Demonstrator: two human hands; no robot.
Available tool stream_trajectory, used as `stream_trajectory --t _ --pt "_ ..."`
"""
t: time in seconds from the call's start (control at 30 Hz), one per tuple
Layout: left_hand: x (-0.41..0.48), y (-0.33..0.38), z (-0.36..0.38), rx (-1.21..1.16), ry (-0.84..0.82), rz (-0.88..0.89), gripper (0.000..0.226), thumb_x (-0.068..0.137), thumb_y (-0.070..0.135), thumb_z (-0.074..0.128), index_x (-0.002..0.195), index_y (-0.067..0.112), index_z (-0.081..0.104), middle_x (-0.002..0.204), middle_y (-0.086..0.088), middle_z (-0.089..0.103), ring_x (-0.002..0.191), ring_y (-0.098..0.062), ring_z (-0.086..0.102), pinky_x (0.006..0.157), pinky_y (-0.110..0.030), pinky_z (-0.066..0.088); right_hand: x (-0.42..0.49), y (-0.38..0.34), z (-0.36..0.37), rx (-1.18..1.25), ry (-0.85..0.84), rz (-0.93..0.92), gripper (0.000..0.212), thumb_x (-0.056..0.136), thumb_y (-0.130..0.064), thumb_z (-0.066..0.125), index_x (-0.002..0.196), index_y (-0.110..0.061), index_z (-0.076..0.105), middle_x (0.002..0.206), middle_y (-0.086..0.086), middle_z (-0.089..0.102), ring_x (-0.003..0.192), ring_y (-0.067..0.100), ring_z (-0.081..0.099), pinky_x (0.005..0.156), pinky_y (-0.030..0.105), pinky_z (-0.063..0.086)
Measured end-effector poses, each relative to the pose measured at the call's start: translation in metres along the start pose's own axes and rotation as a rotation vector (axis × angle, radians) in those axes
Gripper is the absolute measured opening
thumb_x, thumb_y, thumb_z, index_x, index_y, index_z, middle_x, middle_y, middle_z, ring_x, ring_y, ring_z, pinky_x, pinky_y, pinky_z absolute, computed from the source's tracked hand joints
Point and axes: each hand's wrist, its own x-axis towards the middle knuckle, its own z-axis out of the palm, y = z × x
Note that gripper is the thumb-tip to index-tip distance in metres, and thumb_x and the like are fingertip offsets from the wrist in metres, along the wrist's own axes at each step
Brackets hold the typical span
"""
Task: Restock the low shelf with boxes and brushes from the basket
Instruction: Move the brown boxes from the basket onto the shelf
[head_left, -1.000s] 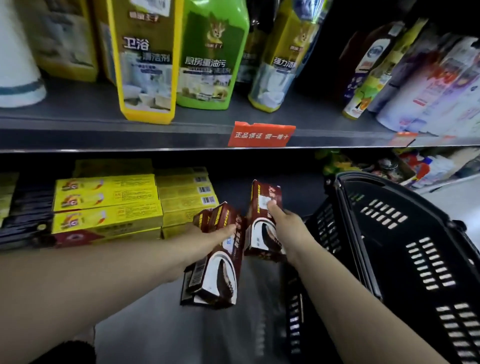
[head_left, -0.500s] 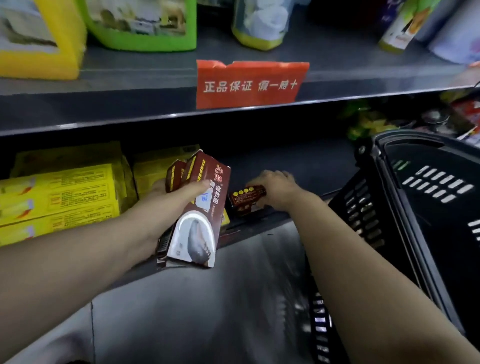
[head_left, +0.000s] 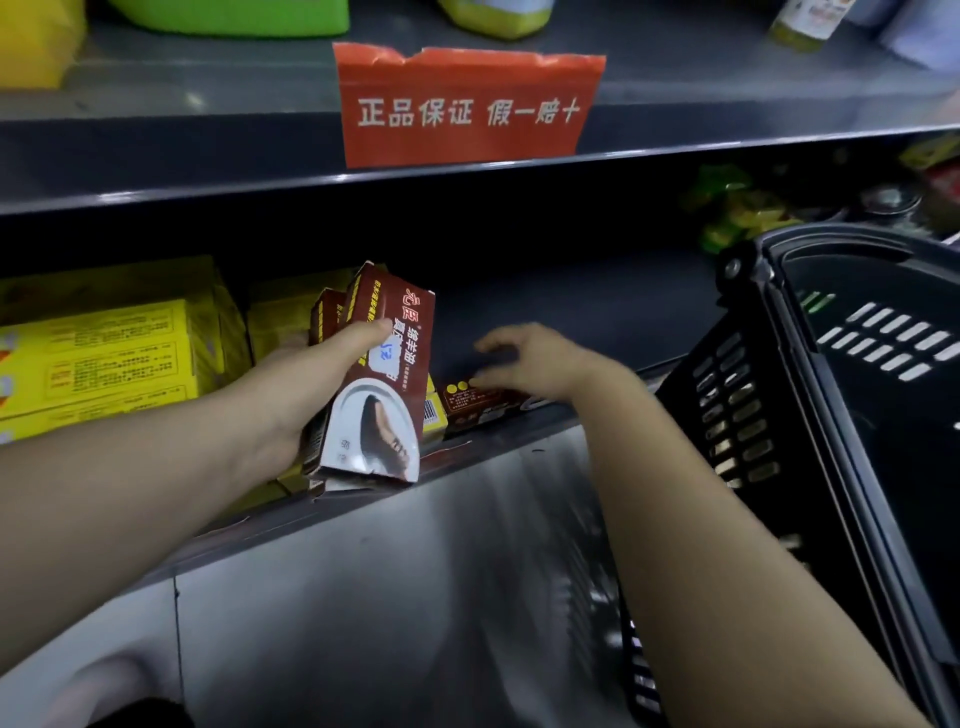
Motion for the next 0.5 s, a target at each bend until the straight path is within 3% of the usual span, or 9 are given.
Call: stream_trajectory --t 0.07,0.13,0.2,0.27,0.4,0.5 --pt "0.003 0.002 0.005 -0.034 -0.017 -0.025 0.033 0.082 0.046 0.063 0.090 0.014 0.062 0.089 -0.012 0.074 0.048 -0.015 0.068 0.045 -0.021 0.050 -0.007 -0.020 -0.012 0.330 0.020 0.026 0.030 0.091 -0.047 0.053 0.102 -0.026 0.070 0.111 -0.007 0.068 0.112 0.014 0.059 0.095 0.028 0.039" --pt "0.002 0.001 0.010 -0.085 -0.073 -0.022 0.033 0.081 0.047 0.063 0.092 0.016 0.065 0.086 -0.008 0.075 0.058 -0.017 0.071 0.056 -0.027 0.052 -0.013 -0.039 -0.019 0.512 -0.126 0.042 0.043 0.088 -0.059 0.048 0.091 -0.023 0.071 0.096 -0.005 0.074 0.096 0.014 0.069 0.094 0.033 0.046" --pt "0.002 0.001 0.013 -0.136 -0.096 0.007 0.041 0.078 0.047 0.066 0.106 0.017 0.064 0.089 -0.007 0.075 0.073 -0.021 0.072 0.065 -0.032 0.052 -0.017 -0.054 -0.017 0.542 -0.267 0.005 0.037 0.084 -0.055 0.058 0.099 -0.022 0.066 0.099 0.001 0.074 0.093 0.017 0.070 0.091 0.037 0.052" --pt "0.003 0.001 0.014 -0.176 -0.095 0.019 0.049 0.077 0.049 0.067 0.115 0.019 0.060 0.096 -0.006 0.074 0.081 -0.023 0.072 0.069 -0.033 0.053 -0.018 -0.059 -0.014 0.552 -0.282 0.004 0.029 0.085 -0.039 0.066 0.104 -0.017 0.063 0.107 0.007 0.071 0.098 0.021 0.069 0.089 0.037 0.054" --pt "0.004 -0.002 0.016 -0.248 -0.109 -0.021 0.042 0.086 0.058 0.050 0.095 0.022 0.069 0.084 -0.004 0.076 0.074 -0.019 0.073 0.065 -0.032 0.051 -0.020 -0.053 -0.018 0.741 -0.289 0.083 0.030 0.089 -0.023 0.061 0.114 -0.006 0.059 0.107 0.013 0.068 0.095 0.026 0.066 0.086 0.038 0.055" --pt "0.008 -0.007 0.018 -0.266 0.054 -0.034 0.031 0.094 0.042 0.048 0.087 0.015 0.062 0.078 -0.008 0.074 0.072 -0.024 0.070 0.073 -0.038 0.053 -0.019 -0.044 -0.027 0.809 -0.205 0.083 0.026 0.091 -0.022 0.058 0.111 -0.005 0.061 0.100 0.010 0.068 0.086 0.022 0.065 0.083 0.035 0.054"
